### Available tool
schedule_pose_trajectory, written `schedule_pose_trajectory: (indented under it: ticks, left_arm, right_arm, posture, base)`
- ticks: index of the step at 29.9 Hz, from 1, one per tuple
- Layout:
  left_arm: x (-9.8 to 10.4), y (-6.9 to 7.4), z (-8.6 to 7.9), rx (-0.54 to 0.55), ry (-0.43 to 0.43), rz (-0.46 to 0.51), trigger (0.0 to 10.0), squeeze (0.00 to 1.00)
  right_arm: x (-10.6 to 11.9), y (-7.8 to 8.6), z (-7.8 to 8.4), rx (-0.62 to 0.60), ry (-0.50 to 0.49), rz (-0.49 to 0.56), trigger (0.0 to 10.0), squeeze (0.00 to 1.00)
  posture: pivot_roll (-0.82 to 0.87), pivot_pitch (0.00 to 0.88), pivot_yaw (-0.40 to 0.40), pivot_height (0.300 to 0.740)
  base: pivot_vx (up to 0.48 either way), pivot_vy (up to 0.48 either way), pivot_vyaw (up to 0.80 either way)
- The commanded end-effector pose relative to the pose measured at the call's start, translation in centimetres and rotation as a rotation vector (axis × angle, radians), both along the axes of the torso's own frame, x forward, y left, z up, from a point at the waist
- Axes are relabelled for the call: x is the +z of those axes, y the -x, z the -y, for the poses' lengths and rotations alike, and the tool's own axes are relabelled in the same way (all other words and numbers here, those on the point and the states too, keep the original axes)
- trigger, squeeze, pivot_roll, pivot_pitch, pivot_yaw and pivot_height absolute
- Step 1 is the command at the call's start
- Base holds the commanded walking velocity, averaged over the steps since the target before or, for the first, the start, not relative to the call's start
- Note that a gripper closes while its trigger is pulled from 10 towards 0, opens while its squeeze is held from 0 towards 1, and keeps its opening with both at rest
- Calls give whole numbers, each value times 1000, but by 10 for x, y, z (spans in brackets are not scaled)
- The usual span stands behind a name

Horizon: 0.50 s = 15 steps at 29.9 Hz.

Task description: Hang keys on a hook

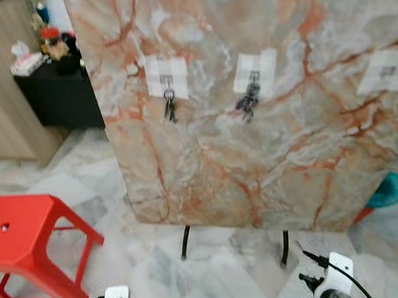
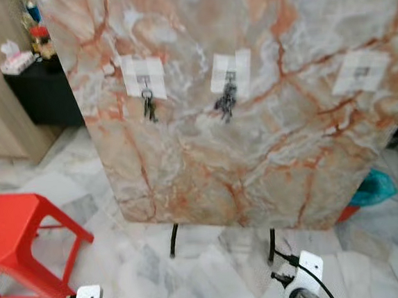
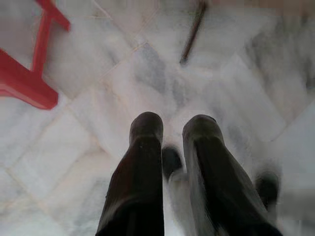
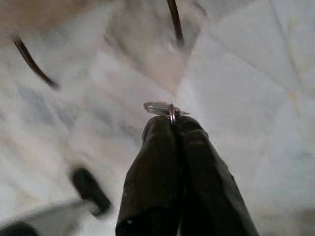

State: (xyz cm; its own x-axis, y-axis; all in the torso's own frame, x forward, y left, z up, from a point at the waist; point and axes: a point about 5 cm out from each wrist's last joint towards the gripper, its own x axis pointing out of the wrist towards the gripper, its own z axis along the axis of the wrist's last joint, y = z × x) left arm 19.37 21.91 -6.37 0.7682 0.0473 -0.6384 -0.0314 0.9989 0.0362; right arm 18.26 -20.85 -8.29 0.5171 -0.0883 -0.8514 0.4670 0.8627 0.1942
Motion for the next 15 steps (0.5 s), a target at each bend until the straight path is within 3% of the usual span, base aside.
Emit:
schedule_pose_trajectory:
  ticks: [1,5,12,13,14,15]
  left_arm:
    - [-6,12,2,22,13,-29,10000,0]
    - [-5,9,1,29,11,-11,10000,0]
    - [5,-4,2,-2,-2,54,10000,0]
    - [12,-15,4,-38,2,94,10000,0]
    - [12,-15,4,-38,2,94,10000,0]
    - [17,-21,4,-65,-2,120,10000,0]
  right_arm:
    - [8,-15,2,3,8,44,10000,0]
    - [8,-15,2,10,9,43,10000,0]
    - [12,-24,-2,75,13,68,10000,0]
    - [16,-32,-7,214,57,72,10000,0]
    - [16,-32,-7,214,57,72,10000,0]
    - [19,-37,-10,322,92,70,10000,0]
  posture:
    - [22,10,-55,740]
    - [28,10,-58,740]
    - [23,14,-53,740]
    - [20,14,-52,740]
    - [20,14,-52,740]
    - [19,15,-52,740]
  base:
    - [-262,0,0]
    - [-257,0,0]
    - [0,0,0]
    - [0,0,0]
    - [0,0,0]
    - [0,0,0]
